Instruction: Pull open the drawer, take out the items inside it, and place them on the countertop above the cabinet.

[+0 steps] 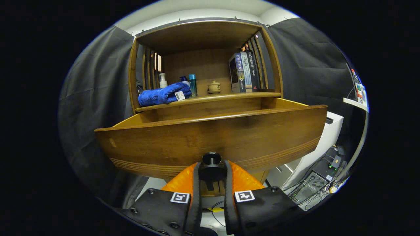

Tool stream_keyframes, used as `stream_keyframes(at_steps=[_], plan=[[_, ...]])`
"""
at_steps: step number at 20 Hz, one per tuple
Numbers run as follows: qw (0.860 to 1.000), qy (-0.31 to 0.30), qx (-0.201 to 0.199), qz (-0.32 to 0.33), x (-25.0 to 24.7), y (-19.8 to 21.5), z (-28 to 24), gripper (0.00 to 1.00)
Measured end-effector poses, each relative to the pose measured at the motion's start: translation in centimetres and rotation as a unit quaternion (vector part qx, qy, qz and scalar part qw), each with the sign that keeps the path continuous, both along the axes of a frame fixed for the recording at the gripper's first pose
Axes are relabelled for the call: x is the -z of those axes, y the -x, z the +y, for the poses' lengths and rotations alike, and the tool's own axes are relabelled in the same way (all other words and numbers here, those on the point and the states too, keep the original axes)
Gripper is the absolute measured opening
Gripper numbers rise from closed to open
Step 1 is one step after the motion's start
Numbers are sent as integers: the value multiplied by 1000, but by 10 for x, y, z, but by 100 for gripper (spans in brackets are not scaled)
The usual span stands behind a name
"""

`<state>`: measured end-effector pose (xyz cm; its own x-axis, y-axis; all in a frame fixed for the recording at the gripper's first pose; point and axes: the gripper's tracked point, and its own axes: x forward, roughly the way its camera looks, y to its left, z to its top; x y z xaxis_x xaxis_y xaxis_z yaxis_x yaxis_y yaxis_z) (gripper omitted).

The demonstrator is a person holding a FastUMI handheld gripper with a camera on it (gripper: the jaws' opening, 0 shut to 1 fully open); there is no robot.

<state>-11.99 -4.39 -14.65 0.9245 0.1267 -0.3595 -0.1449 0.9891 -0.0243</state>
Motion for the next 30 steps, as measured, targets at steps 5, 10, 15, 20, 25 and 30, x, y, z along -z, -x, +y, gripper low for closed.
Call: stream_keyframes(at_steps=[5,10,15,20,25,30], plan=[[1000,2,-3,-2,0,8,0,36],[1000,8,-8,-4,-9,7,1,51],[999,8,-22,-48,-55,4,12,76],[998,-14,-24,-62,-94,-1,22,88],[997,-58,-3,-41,-129,-28,23,97],[996,-68,3,57,-135,-63,25,98]])
